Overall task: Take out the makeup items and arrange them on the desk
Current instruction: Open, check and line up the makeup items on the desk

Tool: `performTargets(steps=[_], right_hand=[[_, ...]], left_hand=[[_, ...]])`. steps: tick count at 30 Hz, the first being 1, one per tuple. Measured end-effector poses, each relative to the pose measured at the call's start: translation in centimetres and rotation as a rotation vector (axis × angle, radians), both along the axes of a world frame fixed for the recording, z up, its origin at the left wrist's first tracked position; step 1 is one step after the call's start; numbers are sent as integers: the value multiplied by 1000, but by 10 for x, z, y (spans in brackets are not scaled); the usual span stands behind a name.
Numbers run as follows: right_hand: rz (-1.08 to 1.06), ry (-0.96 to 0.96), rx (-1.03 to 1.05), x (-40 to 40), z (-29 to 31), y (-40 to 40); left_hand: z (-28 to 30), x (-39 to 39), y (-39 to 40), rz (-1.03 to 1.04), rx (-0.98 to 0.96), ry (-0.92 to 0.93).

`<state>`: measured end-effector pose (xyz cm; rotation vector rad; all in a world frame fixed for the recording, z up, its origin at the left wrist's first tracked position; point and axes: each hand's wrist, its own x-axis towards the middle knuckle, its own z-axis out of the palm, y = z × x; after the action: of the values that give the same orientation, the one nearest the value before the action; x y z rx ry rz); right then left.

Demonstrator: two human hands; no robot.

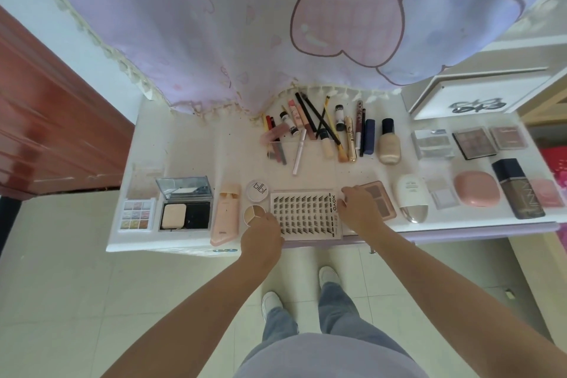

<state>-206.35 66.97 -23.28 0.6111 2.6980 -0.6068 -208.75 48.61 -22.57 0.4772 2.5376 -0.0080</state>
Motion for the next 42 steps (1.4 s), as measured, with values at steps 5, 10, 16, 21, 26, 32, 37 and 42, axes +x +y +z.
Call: performTargets(steps=[5,10,16,21,26,32,37,42], right_hand=[[199,45,19,20,-12,39],[399,28,59,29,-14,47],[448,57,21,30,-8,19],[350,42,51,20,-9,14],[-48,64,-218,-23,8,6],[-415,45,-479,-61,-7,18],[-450,130,-532,-56,-4,26],[-352,284,-552,-71,27,26]], left_hand=[[6,-2,-3,-33,35,48],[7,8,2,-50,36,-59],[-1,19,-5,-20,45,-104],[-15,20,-9,81,178,-95],[-19,17,-11,144,250,-99],[-24,18,-10,196,300,-122],[-20,20,-11,255,404,-194],[15,0,-13,319,491,-237]])
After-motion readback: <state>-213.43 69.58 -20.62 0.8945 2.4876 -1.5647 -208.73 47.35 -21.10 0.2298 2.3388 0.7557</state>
